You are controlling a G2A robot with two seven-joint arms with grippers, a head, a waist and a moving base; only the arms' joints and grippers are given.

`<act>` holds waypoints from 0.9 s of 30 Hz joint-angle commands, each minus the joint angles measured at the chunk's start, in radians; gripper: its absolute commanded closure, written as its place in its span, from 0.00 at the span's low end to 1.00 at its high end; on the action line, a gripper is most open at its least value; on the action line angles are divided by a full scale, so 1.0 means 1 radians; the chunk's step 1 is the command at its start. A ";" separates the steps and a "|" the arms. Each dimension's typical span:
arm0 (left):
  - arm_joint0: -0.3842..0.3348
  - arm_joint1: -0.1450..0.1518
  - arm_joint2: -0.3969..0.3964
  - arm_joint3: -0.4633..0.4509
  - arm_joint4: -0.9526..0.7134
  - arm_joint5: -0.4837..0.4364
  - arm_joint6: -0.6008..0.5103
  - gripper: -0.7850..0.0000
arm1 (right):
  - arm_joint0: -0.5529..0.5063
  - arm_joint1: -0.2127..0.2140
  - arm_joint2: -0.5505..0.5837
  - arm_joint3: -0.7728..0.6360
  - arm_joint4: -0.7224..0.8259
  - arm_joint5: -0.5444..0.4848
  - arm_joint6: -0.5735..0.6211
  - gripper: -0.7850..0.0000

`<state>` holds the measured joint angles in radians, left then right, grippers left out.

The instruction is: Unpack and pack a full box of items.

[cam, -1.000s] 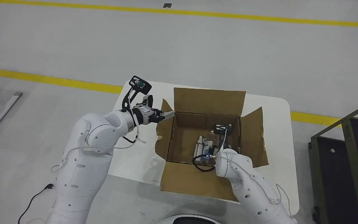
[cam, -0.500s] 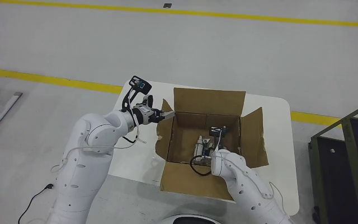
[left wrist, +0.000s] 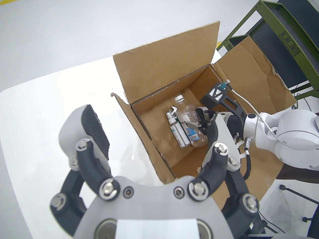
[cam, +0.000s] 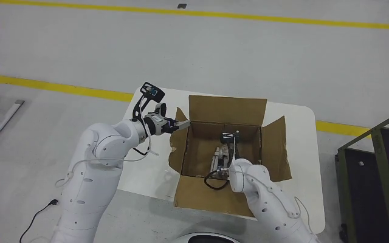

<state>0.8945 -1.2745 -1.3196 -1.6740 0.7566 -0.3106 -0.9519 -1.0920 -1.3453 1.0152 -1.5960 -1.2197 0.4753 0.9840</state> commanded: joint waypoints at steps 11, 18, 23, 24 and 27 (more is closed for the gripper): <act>0.000 0.000 0.000 0.000 0.000 0.000 0.000 0.00 | -0.030 0.015 0.041 -0.102 -0.069 -0.232 -0.107 1.00; 0.000 0.000 0.000 0.000 0.000 0.000 0.000 0.00 | -0.151 0.036 0.163 -0.284 -0.071 -0.261 -0.176 1.00; 0.000 0.000 0.000 0.000 0.000 0.000 0.000 0.00 | -0.250 0.051 0.282 -0.416 -0.043 -0.304 -0.229 1.00; 0.000 0.000 0.000 0.000 0.000 0.000 0.000 0.00 | -0.269 0.053 0.304 -0.441 -0.027 -0.315 -0.245 1.00; 0.000 0.000 0.000 0.000 0.000 0.000 0.000 0.00 | -0.327 0.059 0.366 -0.507 0.027 -0.364 -0.294 1.00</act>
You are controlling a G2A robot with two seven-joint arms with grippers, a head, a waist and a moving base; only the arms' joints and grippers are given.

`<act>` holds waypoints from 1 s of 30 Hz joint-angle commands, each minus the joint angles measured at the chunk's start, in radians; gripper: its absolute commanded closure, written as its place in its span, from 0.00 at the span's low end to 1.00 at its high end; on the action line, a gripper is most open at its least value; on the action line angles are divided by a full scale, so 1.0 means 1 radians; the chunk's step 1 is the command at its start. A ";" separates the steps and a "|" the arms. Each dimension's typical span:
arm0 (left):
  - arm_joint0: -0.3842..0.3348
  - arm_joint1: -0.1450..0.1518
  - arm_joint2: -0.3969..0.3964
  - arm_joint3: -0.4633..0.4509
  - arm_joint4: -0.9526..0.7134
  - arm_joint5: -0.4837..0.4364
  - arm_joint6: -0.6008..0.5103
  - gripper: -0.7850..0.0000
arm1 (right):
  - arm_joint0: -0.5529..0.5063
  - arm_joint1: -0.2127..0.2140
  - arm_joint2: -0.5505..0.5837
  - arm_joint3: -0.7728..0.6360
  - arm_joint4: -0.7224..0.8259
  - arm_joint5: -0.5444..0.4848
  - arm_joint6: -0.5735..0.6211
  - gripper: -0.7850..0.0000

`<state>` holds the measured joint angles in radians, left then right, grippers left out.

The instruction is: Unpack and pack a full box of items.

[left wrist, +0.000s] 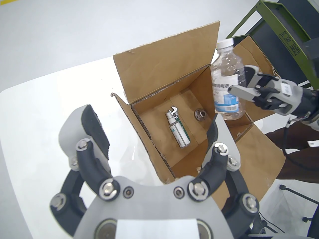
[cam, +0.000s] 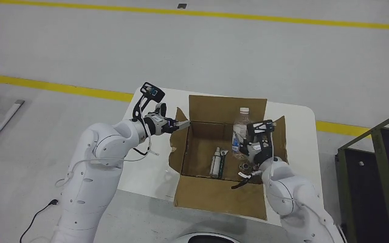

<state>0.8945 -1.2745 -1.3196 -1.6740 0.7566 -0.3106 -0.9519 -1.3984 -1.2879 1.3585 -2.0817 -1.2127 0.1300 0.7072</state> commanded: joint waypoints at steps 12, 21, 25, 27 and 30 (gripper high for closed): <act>0.000 0.000 0.000 0.000 0.000 0.000 0.000 0.00 | -0.055 0.005 0.055 -0.046 0.062 -0.052 -0.054 1.00; 0.000 0.000 0.000 0.000 0.000 0.000 0.000 0.00 | -0.068 0.009 0.120 -0.129 0.096 -0.087 -0.131 1.00; 0.000 0.000 0.000 0.000 0.000 0.000 0.000 0.00 | -0.090 0.014 0.216 -0.196 0.142 -0.103 -0.159 1.00; 0.000 0.000 0.000 0.000 0.000 0.000 0.000 0.00 | -0.105 0.017 0.269 -0.225 0.160 -0.116 -0.158 1.00; 0.000 0.000 0.000 0.000 0.000 0.000 0.000 0.00 | -0.133 0.021 0.358 -0.257 0.177 -0.130 -0.149 1.00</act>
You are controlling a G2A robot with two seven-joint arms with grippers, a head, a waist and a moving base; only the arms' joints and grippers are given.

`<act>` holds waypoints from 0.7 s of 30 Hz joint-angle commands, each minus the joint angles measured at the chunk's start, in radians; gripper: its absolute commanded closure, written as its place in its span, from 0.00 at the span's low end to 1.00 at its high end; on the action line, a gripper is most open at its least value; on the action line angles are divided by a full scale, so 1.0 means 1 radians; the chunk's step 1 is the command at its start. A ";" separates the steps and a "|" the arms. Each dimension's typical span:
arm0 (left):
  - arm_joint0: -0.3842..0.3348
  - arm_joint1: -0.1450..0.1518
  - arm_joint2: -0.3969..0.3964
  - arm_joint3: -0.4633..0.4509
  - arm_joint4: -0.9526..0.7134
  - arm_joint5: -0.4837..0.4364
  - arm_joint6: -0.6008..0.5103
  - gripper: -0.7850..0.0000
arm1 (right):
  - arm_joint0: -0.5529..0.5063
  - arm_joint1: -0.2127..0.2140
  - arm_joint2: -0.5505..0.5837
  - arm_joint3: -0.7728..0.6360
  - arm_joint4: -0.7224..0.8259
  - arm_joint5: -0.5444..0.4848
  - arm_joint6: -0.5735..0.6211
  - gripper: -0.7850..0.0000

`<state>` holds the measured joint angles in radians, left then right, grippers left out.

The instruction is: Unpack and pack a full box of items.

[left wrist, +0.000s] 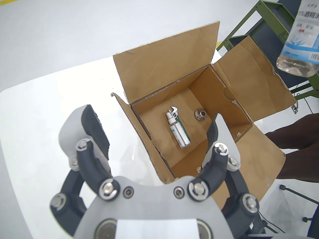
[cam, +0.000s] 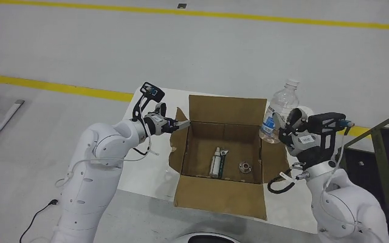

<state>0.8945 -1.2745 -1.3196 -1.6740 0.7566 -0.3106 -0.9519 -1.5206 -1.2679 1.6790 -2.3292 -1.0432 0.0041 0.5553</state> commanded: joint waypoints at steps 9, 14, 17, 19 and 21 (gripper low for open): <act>0.000 0.000 0.000 0.000 0.000 0.000 0.000 0.00 | -0.141 0.010 0.306 -0.021 0.011 0.000 0.083 1.00; 0.000 0.000 0.000 0.000 0.000 0.000 0.000 0.00 | -0.240 0.012 0.402 0.023 0.005 -0.043 0.148 1.00; 0.000 0.000 0.000 0.000 0.000 0.000 0.000 0.00 | -0.298 0.014 0.417 0.055 -0.023 -0.099 0.191 1.00; 0.000 0.000 0.000 0.000 0.000 0.000 0.000 0.00 | -0.327 0.014 0.412 0.071 -0.029 -0.117 0.197 1.00; 0.000 0.000 0.000 0.000 0.000 0.000 0.000 0.00 | -0.357 0.013 0.394 0.093 -0.041 -0.147 0.196 1.00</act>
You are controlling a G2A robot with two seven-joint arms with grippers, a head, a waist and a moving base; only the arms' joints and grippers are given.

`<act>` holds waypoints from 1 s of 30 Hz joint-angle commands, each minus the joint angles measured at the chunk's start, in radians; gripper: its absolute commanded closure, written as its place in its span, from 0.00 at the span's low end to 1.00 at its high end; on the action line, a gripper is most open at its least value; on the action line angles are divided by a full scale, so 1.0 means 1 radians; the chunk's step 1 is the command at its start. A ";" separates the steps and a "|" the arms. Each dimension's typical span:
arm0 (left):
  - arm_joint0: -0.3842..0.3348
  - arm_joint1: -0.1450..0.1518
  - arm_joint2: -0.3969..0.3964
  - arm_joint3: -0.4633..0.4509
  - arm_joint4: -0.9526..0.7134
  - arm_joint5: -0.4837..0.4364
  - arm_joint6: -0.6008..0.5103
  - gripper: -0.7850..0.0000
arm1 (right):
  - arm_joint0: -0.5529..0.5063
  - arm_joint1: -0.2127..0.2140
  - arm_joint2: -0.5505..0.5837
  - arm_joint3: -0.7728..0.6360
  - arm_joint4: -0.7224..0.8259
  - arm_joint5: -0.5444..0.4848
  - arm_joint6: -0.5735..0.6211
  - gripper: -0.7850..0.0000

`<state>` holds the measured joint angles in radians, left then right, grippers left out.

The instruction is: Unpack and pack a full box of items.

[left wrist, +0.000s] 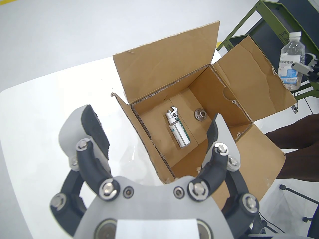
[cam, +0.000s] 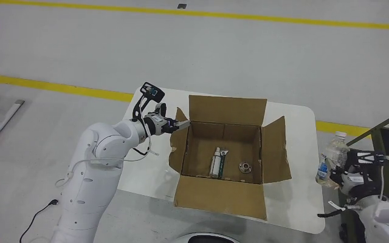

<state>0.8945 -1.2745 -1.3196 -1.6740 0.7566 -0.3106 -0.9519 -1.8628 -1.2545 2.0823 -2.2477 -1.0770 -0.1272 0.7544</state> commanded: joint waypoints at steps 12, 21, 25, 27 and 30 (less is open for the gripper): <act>0.000 0.000 0.000 0.000 0.000 0.000 0.000 0.00 | -0.050 -0.008 -0.200 0.229 -0.081 -0.005 -0.055 1.00; 0.000 0.000 0.000 0.000 0.000 0.000 0.000 0.00 | 0.029 -0.007 -0.275 0.318 -0.104 0.028 -0.029 0.65; 0.000 0.000 0.000 0.000 0.000 0.000 0.000 0.00 | 0.051 -0.007 -0.299 0.327 -0.113 0.046 -0.029 0.22; 0.000 0.000 0.000 0.000 0.000 0.000 0.000 0.00 | 0.053 -0.007 -0.304 0.325 -0.110 0.043 -0.030 0.13; 0.000 0.000 0.000 0.000 0.000 0.000 0.000 0.00 | 0.054 -0.005 -0.304 0.324 -0.107 0.032 -0.029 0.01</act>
<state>0.8945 -1.2745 -1.3196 -1.6740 0.7566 -0.3106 -0.9519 -1.8093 -1.2602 1.7770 -1.9240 -1.1856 -0.0935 0.7243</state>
